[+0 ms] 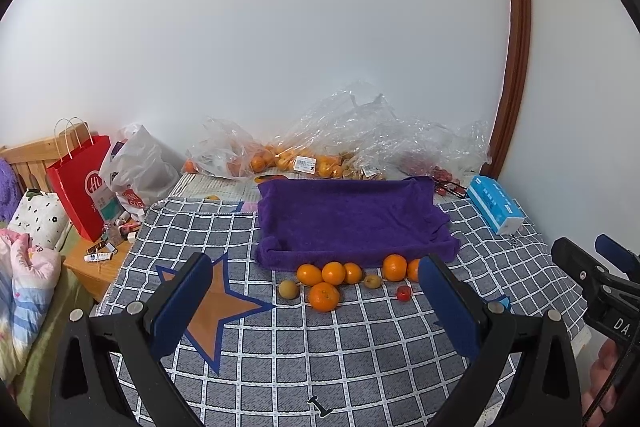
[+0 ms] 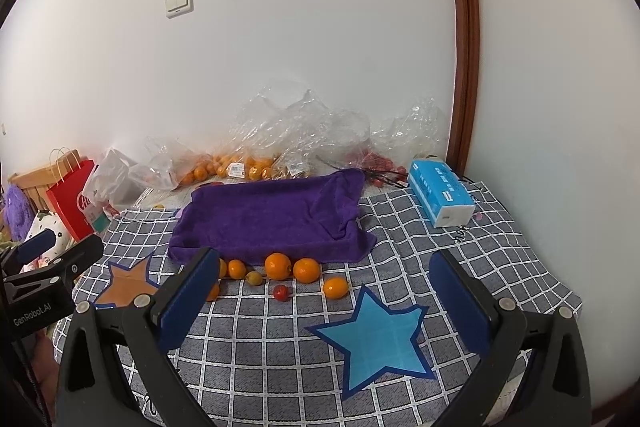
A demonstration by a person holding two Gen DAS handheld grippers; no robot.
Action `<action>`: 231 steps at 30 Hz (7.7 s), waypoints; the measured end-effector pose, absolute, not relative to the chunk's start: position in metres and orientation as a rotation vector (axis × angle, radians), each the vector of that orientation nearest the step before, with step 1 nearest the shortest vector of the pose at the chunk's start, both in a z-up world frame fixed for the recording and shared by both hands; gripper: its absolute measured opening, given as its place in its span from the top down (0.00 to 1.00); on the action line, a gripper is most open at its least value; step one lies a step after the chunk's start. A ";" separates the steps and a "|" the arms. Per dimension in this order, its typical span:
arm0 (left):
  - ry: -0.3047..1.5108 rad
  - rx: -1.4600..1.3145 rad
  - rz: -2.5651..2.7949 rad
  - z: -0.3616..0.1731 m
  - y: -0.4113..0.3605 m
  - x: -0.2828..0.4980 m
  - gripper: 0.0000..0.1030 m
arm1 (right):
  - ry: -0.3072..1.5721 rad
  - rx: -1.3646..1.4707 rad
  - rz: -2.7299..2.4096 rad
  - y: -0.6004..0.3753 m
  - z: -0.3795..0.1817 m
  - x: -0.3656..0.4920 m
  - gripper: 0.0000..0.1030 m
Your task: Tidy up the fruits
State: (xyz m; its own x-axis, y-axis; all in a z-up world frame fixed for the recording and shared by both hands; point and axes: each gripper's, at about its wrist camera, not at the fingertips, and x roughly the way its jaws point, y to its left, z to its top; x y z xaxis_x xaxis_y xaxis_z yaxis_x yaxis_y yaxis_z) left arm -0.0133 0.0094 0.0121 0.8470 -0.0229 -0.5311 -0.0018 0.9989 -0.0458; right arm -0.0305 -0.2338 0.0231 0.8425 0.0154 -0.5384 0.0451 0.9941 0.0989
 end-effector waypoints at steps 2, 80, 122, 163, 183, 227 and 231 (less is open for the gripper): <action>0.561 -0.040 -0.011 0.011 0.008 -0.013 0.00 | 0.570 0.114 -0.017 -0.234 0.023 -0.031 0.00; 0.894 -0.054 0.008 -0.182 0.078 0.105 0.31 | 0.902 0.122 0.077 -0.238 -0.191 0.127 0.47; 0.781 -0.231 -0.257 -0.175 0.079 0.124 0.74 | 0.856 0.197 0.078 -0.248 -0.191 0.119 0.64; 0.632 -0.227 -0.138 -0.077 0.050 0.222 0.74 | 0.661 0.163 0.212 -0.200 -0.082 0.226 0.64; 0.627 -0.230 -0.108 -0.119 0.051 0.237 0.74 | 0.707 0.155 0.174 -0.218 -0.129 0.249 0.64; 0.803 -0.218 -0.111 -0.154 0.038 0.258 0.74 | 0.832 0.148 0.159 -0.205 -0.176 0.268 0.64; 0.816 -0.215 -0.108 -0.156 0.038 0.259 0.74 | 0.844 0.142 0.157 -0.204 -0.179 0.269 0.64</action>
State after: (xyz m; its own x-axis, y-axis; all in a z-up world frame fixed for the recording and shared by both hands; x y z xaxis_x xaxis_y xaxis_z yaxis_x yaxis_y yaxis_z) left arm 0.2590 0.0379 -0.1563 0.6809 -0.1785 -0.7103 0.0129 0.9726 -0.2320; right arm 0.2692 -0.2037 -0.1788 0.6540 0.1941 -0.7312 -0.0815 0.9790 0.1870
